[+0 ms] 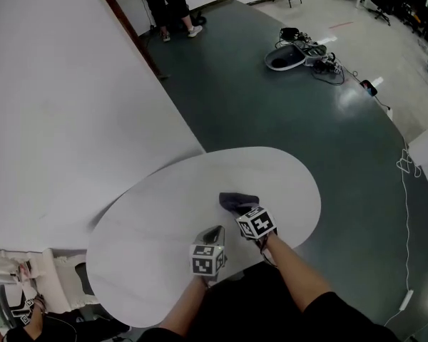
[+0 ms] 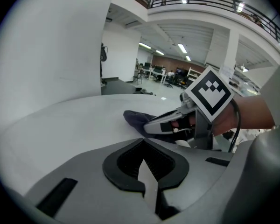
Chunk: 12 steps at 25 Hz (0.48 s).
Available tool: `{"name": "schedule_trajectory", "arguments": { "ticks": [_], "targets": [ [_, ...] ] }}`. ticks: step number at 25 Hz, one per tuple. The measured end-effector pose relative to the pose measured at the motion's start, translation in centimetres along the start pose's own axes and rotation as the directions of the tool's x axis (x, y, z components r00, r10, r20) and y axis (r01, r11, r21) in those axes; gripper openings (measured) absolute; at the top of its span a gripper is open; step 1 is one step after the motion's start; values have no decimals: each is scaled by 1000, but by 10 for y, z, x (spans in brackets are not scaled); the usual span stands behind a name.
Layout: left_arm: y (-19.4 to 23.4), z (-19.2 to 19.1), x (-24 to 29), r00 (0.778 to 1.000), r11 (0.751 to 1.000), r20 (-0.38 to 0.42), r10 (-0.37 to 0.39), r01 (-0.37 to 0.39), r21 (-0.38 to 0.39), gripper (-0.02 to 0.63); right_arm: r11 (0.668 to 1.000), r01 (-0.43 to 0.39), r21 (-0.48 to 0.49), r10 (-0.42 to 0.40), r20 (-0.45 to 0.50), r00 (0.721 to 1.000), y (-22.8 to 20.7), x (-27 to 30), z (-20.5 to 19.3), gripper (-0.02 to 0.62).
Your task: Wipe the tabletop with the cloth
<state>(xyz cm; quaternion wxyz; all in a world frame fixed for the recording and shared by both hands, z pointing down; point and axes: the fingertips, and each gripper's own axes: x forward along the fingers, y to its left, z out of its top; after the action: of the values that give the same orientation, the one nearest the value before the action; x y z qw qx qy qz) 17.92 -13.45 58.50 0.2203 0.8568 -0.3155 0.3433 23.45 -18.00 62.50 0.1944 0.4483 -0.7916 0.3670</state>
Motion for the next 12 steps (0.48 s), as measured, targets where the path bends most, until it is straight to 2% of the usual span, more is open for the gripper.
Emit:
{"name": "schedule_trajectory", "arguments": {
  "ticks": [7, 12],
  "targets": [
    [-12, 11, 13, 1000, 1000, 8, -15, 15, 24, 8, 993, 108, 54, -111, 45, 993, -62, -30, 8, 35],
    [-11, 5, 15, 1000, 1000, -3, -5, 5, -25, 8, 984, 147, 104, -154, 55, 987, -107, -46, 19, 35]
  ]
}}
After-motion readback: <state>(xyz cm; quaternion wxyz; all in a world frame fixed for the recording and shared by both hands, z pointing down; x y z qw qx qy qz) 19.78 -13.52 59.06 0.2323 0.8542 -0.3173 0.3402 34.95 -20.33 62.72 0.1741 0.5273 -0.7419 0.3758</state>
